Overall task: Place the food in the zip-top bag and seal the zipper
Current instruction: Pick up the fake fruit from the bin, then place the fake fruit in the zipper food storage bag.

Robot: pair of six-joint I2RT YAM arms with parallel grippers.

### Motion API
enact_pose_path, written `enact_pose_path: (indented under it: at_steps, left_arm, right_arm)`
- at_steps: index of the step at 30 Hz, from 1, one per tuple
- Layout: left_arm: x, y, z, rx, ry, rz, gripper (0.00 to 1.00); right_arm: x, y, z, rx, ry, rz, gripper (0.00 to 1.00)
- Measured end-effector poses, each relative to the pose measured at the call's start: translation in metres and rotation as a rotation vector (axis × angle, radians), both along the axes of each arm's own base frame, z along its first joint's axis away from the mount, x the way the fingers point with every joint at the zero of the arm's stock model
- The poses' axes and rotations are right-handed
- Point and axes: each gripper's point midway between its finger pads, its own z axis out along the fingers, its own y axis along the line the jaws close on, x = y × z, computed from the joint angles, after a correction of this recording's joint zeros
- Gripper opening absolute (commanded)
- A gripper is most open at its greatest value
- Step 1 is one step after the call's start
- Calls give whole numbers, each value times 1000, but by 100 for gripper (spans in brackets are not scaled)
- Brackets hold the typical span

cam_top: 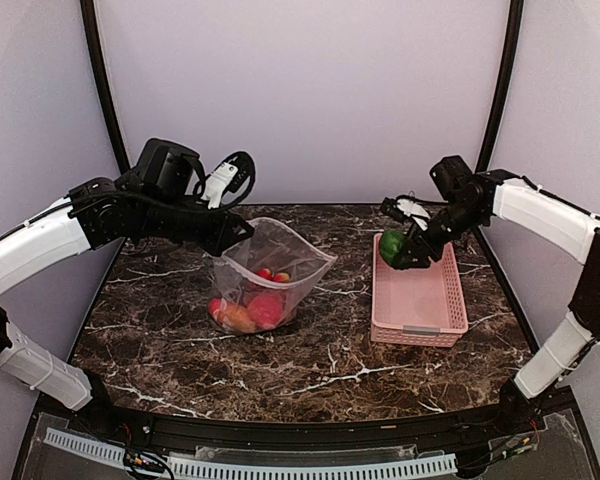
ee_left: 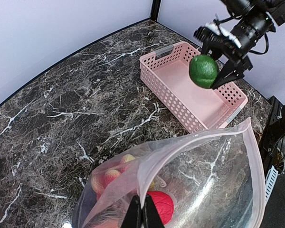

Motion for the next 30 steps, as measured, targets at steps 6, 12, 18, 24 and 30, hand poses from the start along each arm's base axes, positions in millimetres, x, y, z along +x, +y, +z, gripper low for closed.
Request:
enact_pose_path:
  at_steps: [6,12,18,24,30]
  left_arm:
    - [2,-2,-1,-6,4,5,1]
    - [3,-4,-6,-3,19,10,1]
    - [3,-4,-5,-12,25,18,1]
    - [4,-4,-3,-20,23,21,1]
    - [3,-3,0,-27,18,23,1]
  right_arm:
    - [12,27,100,115,-221,58,51]
    - [-13,73,167,248,-326,203,52]
    - [-59,126,198,350,-338,378,52]
    - [-91,168,192,381,-291,505,53]
    - [-107,195,179,376,-256,573,57]
